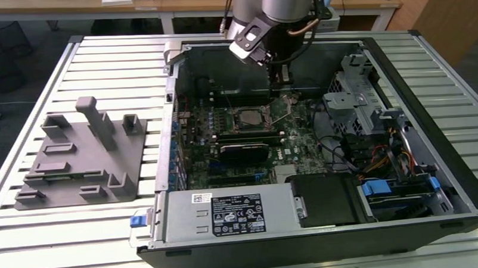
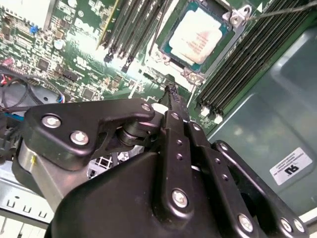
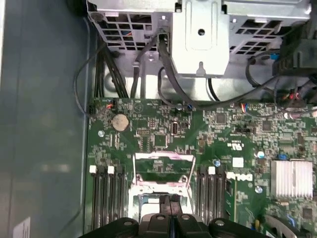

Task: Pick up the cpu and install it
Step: 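Close the cpu cover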

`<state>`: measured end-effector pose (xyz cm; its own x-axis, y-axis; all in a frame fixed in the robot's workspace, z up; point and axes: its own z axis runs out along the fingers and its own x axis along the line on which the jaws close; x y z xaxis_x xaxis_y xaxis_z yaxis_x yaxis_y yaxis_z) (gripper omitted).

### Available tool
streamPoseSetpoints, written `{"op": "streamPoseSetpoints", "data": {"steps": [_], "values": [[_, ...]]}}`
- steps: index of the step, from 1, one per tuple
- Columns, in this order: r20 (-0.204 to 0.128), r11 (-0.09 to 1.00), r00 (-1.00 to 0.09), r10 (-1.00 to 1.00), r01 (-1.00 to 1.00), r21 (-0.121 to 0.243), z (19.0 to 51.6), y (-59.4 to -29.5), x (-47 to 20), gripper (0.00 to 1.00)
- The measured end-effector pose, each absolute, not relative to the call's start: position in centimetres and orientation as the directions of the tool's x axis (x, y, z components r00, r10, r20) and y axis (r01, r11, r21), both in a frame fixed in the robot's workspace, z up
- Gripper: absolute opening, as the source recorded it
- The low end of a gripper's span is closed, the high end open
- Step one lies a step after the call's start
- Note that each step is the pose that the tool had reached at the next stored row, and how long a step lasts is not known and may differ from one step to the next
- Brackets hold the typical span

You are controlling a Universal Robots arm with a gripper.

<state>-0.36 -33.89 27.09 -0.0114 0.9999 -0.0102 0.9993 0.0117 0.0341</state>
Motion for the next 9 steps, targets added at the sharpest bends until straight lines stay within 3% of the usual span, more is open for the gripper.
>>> {"op": "streamPoseSetpoints", "data": {"steps": [9], "values": [[-0.010, 0.012, -0.011, 1.000, 0.999, 0.033, 26.6, -33.8, 0.7, 0.11]]}}
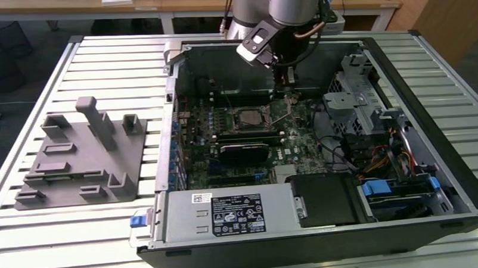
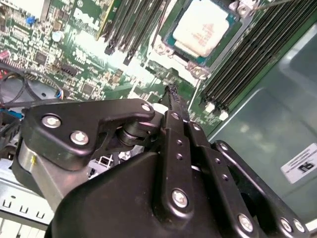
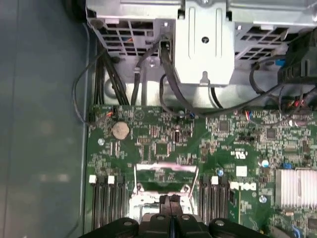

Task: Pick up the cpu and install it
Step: 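Close the cpu cover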

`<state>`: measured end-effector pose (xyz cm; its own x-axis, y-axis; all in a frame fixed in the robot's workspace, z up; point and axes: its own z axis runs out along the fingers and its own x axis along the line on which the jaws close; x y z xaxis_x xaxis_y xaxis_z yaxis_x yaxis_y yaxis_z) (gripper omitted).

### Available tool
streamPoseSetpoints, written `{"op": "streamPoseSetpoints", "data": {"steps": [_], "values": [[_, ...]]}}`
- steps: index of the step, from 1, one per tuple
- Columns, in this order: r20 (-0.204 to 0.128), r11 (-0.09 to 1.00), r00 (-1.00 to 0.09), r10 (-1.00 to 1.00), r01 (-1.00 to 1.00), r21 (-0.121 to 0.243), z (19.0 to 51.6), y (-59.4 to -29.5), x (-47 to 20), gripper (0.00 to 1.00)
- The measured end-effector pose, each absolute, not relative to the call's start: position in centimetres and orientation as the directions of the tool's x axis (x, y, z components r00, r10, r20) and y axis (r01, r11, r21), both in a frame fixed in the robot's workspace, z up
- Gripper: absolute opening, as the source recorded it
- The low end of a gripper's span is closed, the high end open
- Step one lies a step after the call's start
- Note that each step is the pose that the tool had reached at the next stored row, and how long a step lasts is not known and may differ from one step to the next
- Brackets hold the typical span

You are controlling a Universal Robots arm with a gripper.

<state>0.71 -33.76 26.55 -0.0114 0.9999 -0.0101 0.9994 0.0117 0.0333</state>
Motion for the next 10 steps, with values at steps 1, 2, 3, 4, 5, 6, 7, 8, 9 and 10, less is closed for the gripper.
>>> {"op": "streamPoseSetpoints", "data": {"steps": [1, 2, 3, 4, 5, 6, 7, 8, 9, 10], "values": [[-0.010, 0.012, -0.011, 1.000, 0.999, 0.033, 26.53, -33.75, 0.85, 0.11], [-0.010, 0.012, -0.011, 1.000, 0.999, 0.033, 26.50, -33.75, 0.96, 0.11], [-0.010, 0.012, -0.011, 1.000, 0.999, 0.033, 26.47, -33.74, 1.06, 0.11], [-0.010, 0.012, -0.011, 1.000, 0.999, 0.033, 26.43, -33.74, 1.17, 0.11], [-0.010, 0.012, -0.011, 1.000, 0.999, 0.033, 26.38, -33.74, 1.24, 0.11], [-0.010, 0.012, -0.011, 1.000, 0.999, 0.033, 26.33, -33.74, 1.28, 0.11], [-0.010, 0.012, -0.011, 1.000, 0.999, 0.033, 26.27, -33.74, 1.34, 0.11], [-0.010, 0.012, -0.011, 1.000, 0.999, 0.033, 26.23, -33.74, 1.45, 0.11], [-0.010, 0.012, -0.012, 1.000, 0.999, 0.033, 26.18, -33.74, 1.59, 0.11], [-0.010, 0.012, -0.012, 1.000, 0.999, 0.033, 26.15, -33.74, 1.74, 0.11]]}}
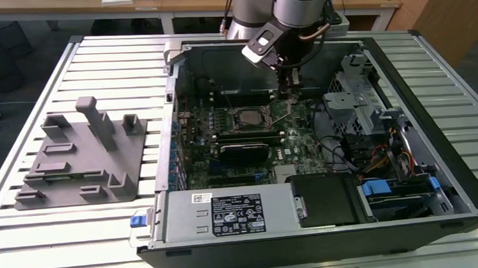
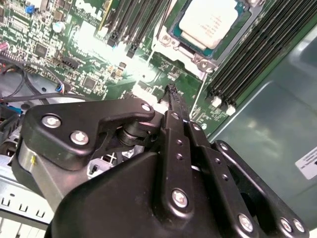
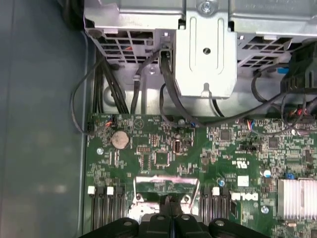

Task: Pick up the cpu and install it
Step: 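Close the cpu cover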

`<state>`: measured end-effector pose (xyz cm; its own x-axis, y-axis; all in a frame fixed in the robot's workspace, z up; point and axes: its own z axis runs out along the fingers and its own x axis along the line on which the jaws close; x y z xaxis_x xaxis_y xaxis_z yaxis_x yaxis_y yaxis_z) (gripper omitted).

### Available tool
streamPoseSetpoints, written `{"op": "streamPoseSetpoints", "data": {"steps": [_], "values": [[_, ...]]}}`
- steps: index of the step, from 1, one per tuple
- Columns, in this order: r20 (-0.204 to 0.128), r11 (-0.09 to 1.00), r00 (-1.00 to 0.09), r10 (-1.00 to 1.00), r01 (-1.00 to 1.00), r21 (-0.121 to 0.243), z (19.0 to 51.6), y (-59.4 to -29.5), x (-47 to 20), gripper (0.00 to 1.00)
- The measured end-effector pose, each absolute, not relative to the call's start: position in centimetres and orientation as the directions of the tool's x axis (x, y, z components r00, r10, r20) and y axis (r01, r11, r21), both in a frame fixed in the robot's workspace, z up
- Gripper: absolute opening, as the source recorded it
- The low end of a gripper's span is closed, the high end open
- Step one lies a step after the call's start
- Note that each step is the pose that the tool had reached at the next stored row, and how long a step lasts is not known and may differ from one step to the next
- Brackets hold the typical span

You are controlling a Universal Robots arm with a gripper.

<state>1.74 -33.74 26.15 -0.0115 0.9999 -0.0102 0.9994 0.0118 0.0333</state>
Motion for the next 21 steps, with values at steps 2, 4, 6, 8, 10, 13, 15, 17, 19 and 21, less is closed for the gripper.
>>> {"op": "streamPoseSetpoints", "data": {"steps": [2, 4, 6, 8, 10, 13, 15, 17, 19, 21], "values": [[-0.010, 0.012, -0.011, 1.000, 0.999, 0.033, 26.1, -33.7, 2.0, 0.11], [-0.010, 0.012, -0.011, 1.000, 0.999, 0.033, 26.0, -33.7, 2.2, 0.11], [-0.010, 0.012, -0.011, 1.000, 0.999, 0.033, 25.9, -33.7, 2.4, 0.11], [-0.010, 0.012, -0.011, 1.000, 0.999, 0.033, 25.9, -33.7, 2.6, 0.11], [-0.010, 0.012, -0.012, 1.000, 0.999, 0.033, 25.8, -33.7, 2.8, 0.11], [-0.010, 0.012, -0.011, 1.000, 0.999, 0.033, 25.7, -33.6, 3.0, 0.11], [-0.010, 0.012, -0.011, 1.000, 0.999, 0.033, 25.7, -33.6, 3.2, 0.11], [-0.010, 0.012, -0.011, 1.000, 0.999, 0.033, 25.7, -33.6, 3.3, 0.11], [-0.010, 0.012, -0.012, 1.000, 0.999, 0.033, 25.7, -33.6, 3.5, 0.11], [-0.010, 0.012, -0.012, 1.000, 0.999, 0.033, 25.7, -33.6, 3.8, 0.11]]}}
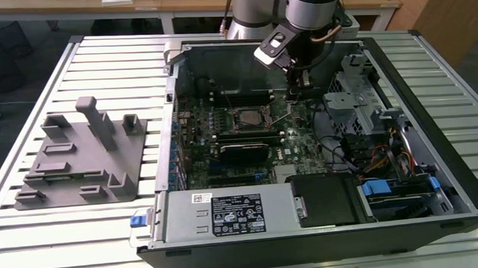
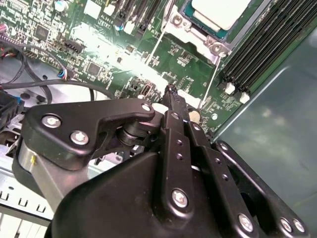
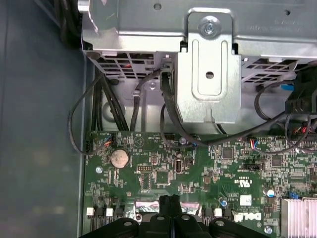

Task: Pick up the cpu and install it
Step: 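Close the cpu cover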

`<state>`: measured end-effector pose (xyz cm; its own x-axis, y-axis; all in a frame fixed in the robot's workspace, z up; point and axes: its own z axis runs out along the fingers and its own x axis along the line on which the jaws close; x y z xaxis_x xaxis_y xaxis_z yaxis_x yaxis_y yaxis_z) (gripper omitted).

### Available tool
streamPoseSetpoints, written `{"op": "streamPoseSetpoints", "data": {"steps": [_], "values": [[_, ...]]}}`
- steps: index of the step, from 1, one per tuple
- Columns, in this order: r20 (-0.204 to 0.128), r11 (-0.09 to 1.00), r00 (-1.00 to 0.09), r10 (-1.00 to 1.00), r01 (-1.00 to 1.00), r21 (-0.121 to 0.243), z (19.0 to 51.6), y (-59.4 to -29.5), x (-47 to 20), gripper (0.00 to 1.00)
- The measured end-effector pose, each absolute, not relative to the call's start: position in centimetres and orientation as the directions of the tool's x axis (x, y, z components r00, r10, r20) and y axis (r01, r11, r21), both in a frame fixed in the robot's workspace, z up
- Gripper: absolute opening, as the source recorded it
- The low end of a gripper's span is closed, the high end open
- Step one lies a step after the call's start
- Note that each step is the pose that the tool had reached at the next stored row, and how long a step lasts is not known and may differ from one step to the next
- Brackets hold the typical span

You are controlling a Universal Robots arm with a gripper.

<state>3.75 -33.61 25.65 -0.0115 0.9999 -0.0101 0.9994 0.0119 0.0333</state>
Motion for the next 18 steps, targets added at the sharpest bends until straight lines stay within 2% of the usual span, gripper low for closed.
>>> {"op": "streamPoseSetpoints", "data": {"steps": [18], "values": [[-0.010, 0.012, -0.011, 1.000, 0.999, 0.033, 25.0, -33.4, 5.6, 0.11]]}}
